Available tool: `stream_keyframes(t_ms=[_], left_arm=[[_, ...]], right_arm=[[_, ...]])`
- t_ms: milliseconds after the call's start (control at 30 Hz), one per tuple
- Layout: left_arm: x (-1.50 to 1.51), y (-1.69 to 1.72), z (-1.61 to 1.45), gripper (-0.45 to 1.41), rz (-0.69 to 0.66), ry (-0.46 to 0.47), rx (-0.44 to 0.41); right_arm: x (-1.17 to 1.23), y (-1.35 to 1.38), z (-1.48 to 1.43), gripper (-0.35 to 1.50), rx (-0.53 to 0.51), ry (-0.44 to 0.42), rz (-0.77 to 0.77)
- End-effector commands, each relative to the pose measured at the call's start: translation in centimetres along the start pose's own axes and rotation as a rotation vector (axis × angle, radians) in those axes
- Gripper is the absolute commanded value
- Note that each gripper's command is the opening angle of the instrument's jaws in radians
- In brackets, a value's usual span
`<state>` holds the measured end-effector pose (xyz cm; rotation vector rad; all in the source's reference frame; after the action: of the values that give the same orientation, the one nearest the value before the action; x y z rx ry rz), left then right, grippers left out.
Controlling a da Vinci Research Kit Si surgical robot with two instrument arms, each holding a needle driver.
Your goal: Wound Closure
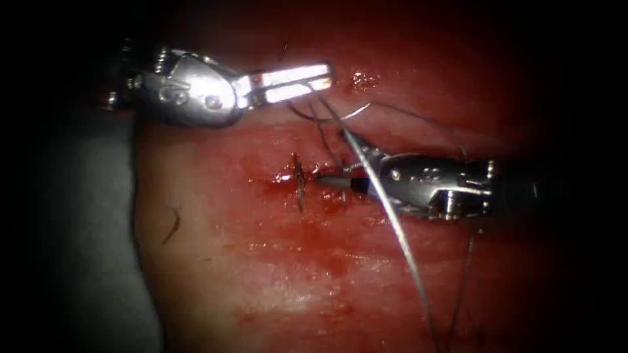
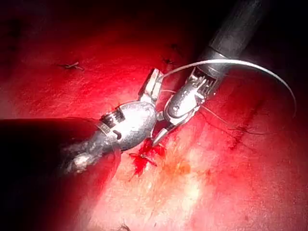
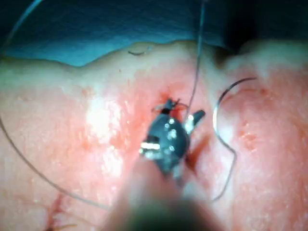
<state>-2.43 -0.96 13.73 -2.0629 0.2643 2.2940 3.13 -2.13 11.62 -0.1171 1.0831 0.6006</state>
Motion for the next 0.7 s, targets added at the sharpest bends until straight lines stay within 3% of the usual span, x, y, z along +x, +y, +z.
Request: stream_keyframes(t_ms=[33,700], left_arm=[[-0.04,0.07,0.04,-0.45,-0.005,0.001,-0.001],[0.11,0.14,0.16,-0.45,-0.010,0.017,-0.005]], right_arm=[[-0.07,-0.08,0.11,1.43,0.004,-0.002,0.000],[-0.15,-0.09,0.36,1.38,-0.025,0.004,-0.031]])
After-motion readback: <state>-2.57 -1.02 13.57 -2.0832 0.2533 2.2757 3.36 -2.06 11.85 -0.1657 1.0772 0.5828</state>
